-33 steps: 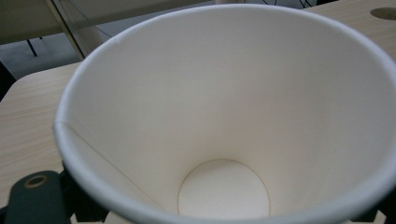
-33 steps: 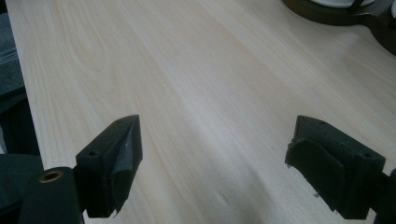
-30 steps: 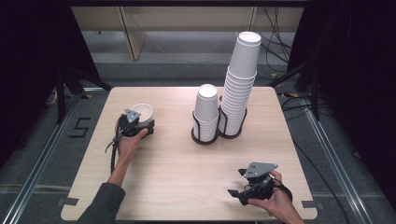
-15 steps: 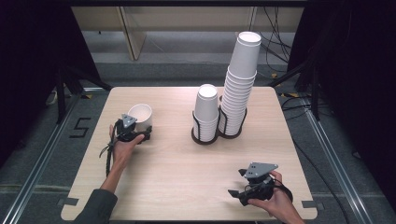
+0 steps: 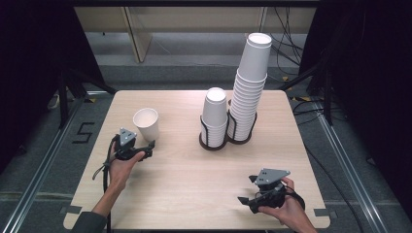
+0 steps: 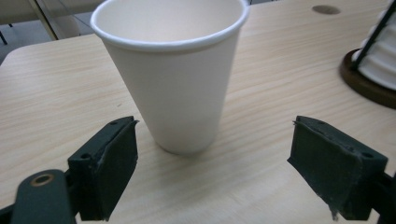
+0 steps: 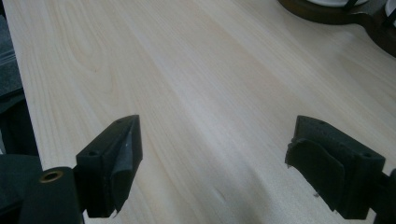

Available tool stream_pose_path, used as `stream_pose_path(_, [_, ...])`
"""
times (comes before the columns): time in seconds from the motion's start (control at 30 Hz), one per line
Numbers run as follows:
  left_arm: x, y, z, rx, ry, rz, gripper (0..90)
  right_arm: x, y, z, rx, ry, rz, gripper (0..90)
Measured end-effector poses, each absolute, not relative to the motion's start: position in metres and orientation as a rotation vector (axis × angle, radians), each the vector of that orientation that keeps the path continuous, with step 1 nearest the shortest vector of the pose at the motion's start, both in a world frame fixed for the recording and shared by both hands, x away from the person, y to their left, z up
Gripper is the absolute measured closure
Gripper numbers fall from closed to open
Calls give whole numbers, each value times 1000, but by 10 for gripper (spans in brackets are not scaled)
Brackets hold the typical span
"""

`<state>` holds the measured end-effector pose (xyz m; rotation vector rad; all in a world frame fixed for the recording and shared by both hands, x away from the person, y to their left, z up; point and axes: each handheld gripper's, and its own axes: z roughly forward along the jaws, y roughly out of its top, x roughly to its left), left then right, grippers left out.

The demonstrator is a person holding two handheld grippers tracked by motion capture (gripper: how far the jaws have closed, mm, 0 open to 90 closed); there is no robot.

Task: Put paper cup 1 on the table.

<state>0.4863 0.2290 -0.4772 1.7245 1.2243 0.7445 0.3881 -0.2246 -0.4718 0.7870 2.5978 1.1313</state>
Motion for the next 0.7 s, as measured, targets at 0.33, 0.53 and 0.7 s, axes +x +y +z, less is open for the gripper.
stream_pose_path(0.33, [436,215,-461,1683,1150,694,146,389,-226,-471,792,2590,1133,179])
stream_pose_path(0.53, [413,205,-462,1677,1113,667,146,390,-227,-471,775,2581,1129,178])
stream_pose_path(0.7, [398,199,-465,1676,1097,658,146,390,-227,-472,792,2589,1133,178])
